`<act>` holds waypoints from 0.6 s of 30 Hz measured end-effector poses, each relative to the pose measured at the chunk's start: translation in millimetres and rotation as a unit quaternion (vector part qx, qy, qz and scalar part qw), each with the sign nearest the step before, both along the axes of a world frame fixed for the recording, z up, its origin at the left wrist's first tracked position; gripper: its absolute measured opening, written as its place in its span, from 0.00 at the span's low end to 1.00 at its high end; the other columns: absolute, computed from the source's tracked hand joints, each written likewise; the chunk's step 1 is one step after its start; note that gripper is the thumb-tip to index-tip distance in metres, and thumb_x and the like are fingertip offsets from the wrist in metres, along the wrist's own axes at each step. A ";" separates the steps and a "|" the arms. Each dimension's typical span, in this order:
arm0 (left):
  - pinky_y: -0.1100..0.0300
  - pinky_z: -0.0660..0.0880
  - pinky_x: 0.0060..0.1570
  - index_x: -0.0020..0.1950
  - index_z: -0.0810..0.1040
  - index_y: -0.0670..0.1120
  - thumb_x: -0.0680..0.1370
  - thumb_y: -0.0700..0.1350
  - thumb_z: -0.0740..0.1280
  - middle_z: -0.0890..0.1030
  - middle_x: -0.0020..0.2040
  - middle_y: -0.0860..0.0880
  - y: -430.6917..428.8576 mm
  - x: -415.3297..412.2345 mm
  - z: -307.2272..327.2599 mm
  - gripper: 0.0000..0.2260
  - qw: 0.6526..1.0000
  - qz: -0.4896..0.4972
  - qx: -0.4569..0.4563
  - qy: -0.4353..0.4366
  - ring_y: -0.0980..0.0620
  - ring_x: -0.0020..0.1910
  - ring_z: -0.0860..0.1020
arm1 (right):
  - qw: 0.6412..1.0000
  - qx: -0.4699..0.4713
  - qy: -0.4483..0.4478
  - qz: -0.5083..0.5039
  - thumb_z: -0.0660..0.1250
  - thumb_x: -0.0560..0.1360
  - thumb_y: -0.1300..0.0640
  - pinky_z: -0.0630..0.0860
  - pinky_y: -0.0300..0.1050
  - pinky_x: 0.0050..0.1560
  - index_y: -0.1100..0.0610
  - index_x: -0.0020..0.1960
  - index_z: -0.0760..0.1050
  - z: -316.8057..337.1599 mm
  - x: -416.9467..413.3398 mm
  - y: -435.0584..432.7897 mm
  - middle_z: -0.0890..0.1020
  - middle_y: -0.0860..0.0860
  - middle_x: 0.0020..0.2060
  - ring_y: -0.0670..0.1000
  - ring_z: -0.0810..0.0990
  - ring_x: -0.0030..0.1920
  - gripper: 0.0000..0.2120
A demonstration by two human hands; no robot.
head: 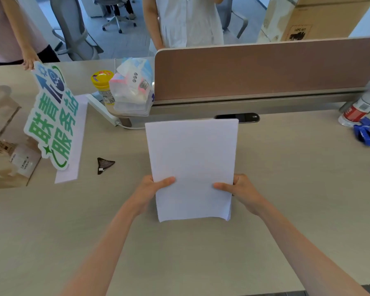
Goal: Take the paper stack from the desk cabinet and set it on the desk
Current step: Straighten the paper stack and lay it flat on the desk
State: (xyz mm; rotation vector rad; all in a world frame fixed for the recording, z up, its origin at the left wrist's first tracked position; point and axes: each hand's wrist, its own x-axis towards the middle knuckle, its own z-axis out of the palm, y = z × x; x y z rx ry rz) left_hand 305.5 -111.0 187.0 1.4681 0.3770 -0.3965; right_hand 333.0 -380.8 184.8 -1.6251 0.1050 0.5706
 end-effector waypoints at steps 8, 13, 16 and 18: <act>0.54 0.79 0.51 0.58 0.81 0.39 0.72 0.47 0.74 0.85 0.55 0.43 50.9 32.6 -37.9 0.19 0.990 0.134 -0.015 0.031 0.44 0.55 0.83 | 0.999 -0.006 0.045 0.013 0.66 0.77 0.61 0.78 0.33 0.39 0.56 0.54 0.79 -27.0 46.0 56.8 0.85 0.49 0.48 0.46 0.84 0.45 0.08; 0.57 0.80 0.43 0.54 0.82 0.37 0.77 0.44 0.68 0.84 0.50 0.43 67.7 53.7 -62.9 0.11 0.977 0.198 -0.004 0.072 0.46 0.46 0.84 | 0.995 -0.062 0.072 -0.002 0.64 0.77 0.63 0.77 0.40 0.44 0.60 0.57 0.79 -55.2 70.3 88.5 0.83 0.55 0.52 0.54 0.81 0.49 0.10; 0.62 0.75 0.41 0.47 0.80 0.39 0.80 0.44 0.63 0.82 0.43 0.47 69.7 63.3 -78.7 0.10 0.976 0.192 0.056 0.083 0.50 0.43 0.79 | 0.991 -0.108 0.080 -0.017 0.66 0.76 0.65 0.79 0.46 0.49 0.65 0.56 0.80 -75.0 75.0 99.0 0.83 0.59 0.54 0.57 0.82 0.51 0.11; 0.68 0.67 0.32 0.38 0.74 0.43 0.82 0.44 0.59 0.76 0.33 0.53 70.2 67.7 -87.1 0.13 0.975 0.174 0.124 0.068 0.57 0.34 0.73 | 0.985 -0.152 0.072 -0.030 0.68 0.74 0.66 0.79 0.48 0.51 0.66 0.53 0.81 -86.2 75.4 103.0 0.84 0.60 0.53 0.56 0.82 0.48 0.09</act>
